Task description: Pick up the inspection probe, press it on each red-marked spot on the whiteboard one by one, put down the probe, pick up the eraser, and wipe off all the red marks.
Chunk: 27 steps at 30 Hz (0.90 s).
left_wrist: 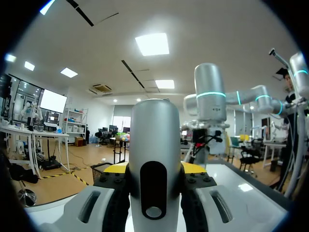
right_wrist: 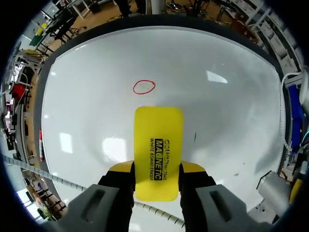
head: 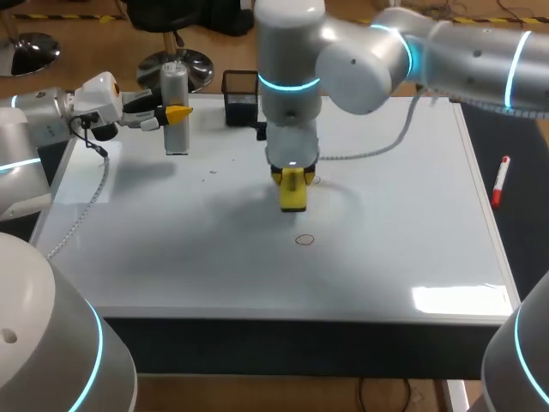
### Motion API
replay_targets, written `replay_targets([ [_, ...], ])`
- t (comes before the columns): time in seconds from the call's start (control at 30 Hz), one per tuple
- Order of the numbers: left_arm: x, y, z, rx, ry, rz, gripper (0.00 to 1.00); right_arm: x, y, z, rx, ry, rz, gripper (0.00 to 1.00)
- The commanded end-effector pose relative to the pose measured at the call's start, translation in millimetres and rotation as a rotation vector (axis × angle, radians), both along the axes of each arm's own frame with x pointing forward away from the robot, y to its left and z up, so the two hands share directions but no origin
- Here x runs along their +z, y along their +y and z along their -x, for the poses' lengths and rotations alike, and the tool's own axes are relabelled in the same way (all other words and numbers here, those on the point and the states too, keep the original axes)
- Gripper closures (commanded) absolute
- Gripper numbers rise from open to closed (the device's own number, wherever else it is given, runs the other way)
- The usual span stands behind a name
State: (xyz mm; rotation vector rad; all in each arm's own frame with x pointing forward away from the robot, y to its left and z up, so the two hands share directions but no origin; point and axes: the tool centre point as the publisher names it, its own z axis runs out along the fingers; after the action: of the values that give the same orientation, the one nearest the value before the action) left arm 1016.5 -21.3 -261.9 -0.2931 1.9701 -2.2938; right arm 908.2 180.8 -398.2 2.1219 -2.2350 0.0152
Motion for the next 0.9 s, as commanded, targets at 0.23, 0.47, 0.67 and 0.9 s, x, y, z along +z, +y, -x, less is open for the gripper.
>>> replay_targets([
  [0.23,0.7,0.0,0.1,0.001,-0.001,0.001,1.00,10.8,-56.4,-41.8,-0.068,-0.013,0.026,1.00],
  [0.47,0.7,0.0,0.1,0.001,-0.001,0.001,1.00,22.9,-105.1,-71.7,-0.144,-0.031,0.063,1.00],
  [0.67,0.7,0.0,0.1,0.001,-0.001,0.001,1.00,28.4,-146.8,-87.8,-0.228,-0.031,0.065,1.00],
  [0.9,0.7,0.0,0.1,0.001,-0.001,0.001,1.00,32.2,-192.8,-97.9,-0.337,-0.028,0.076,1.00],
])
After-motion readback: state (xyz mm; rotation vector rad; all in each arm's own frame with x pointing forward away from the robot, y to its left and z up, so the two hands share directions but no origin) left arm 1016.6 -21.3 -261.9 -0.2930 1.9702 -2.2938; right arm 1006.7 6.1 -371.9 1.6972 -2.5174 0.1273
